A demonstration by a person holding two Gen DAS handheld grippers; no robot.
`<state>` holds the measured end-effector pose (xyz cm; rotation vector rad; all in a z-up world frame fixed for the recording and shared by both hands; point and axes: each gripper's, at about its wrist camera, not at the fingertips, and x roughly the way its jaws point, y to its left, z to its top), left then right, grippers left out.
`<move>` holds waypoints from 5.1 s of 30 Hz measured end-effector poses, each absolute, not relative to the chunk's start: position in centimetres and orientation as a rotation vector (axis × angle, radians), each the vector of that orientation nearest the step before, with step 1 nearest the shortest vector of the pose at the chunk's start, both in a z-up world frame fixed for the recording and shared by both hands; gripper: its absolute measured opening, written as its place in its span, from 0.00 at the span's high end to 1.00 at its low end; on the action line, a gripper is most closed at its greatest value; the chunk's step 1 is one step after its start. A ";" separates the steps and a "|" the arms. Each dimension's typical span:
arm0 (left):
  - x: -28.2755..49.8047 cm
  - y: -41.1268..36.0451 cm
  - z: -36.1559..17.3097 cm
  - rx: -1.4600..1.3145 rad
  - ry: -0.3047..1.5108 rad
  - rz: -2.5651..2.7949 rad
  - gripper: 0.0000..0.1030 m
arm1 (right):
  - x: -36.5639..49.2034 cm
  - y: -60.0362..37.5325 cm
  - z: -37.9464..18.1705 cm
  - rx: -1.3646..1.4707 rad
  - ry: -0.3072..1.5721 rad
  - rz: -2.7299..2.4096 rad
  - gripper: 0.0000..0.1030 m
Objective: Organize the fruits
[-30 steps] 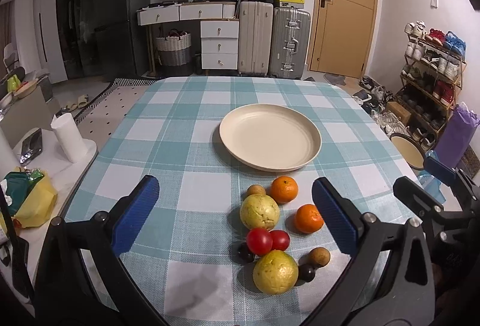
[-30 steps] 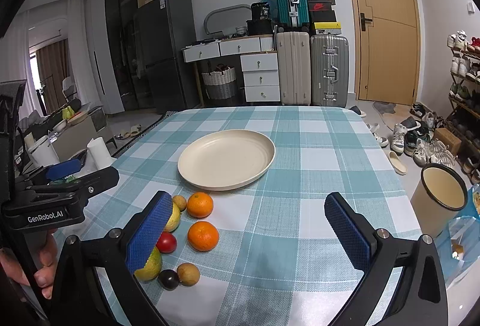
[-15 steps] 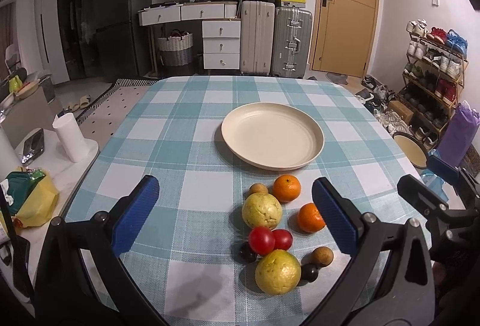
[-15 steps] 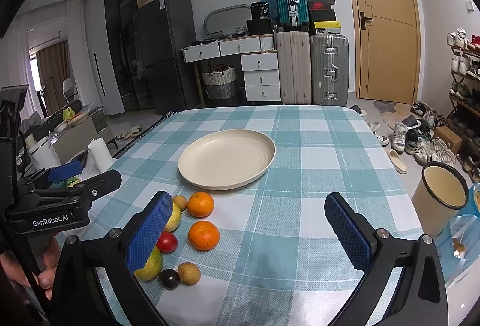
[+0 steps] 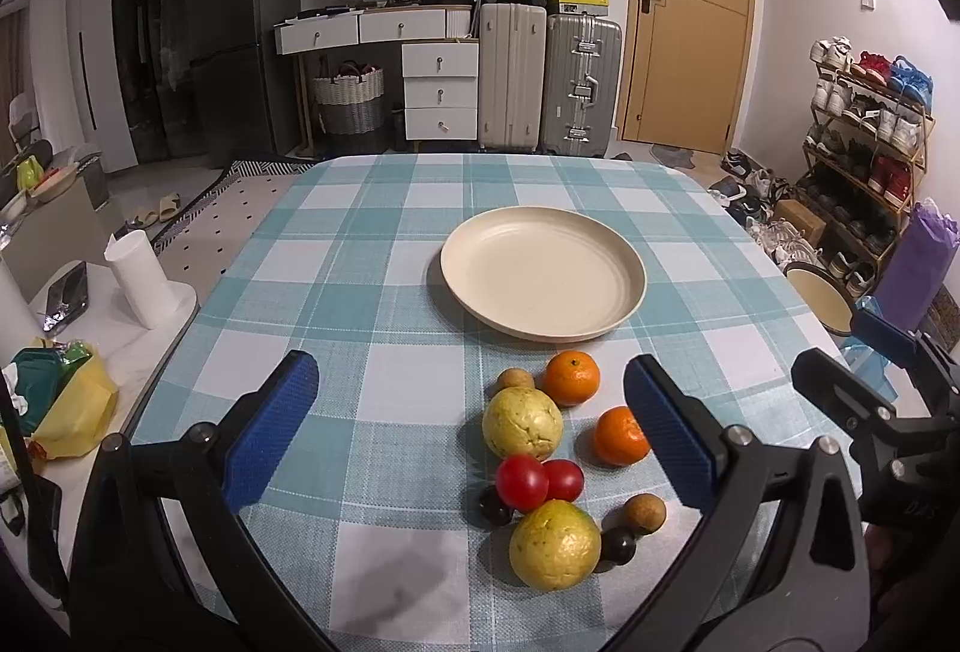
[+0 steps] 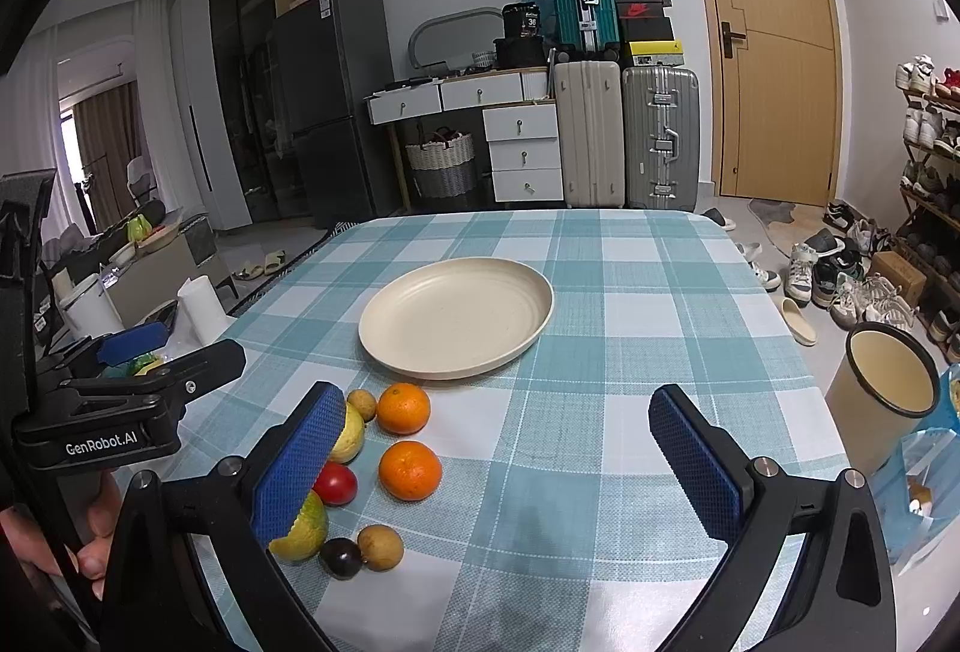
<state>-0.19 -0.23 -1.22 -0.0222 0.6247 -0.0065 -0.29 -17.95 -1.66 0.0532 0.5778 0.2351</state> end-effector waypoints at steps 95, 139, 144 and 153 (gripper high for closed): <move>-0.1 1.5 -11.7 -0.307 0.953 -0.459 0.58 | 0.5 -18.6 -4.2 0.101 0.654 0.236 0.00; 0.4 12.8 -3.2 -0.372 0.714 -0.332 0.58 | 6.5 -10.3 -6.0 0.255 0.910 0.582 0.00; 0.7 13.9 -3.7 -0.389 0.723 -0.320 0.58 | 7.9 -8.0 -6.8 0.226 0.992 0.551 0.00; 1.5 14.2 -5.0 -0.409 0.743 -0.324 0.58 | 9.0 -6.3 -7.5 0.156 1.044 0.514 0.04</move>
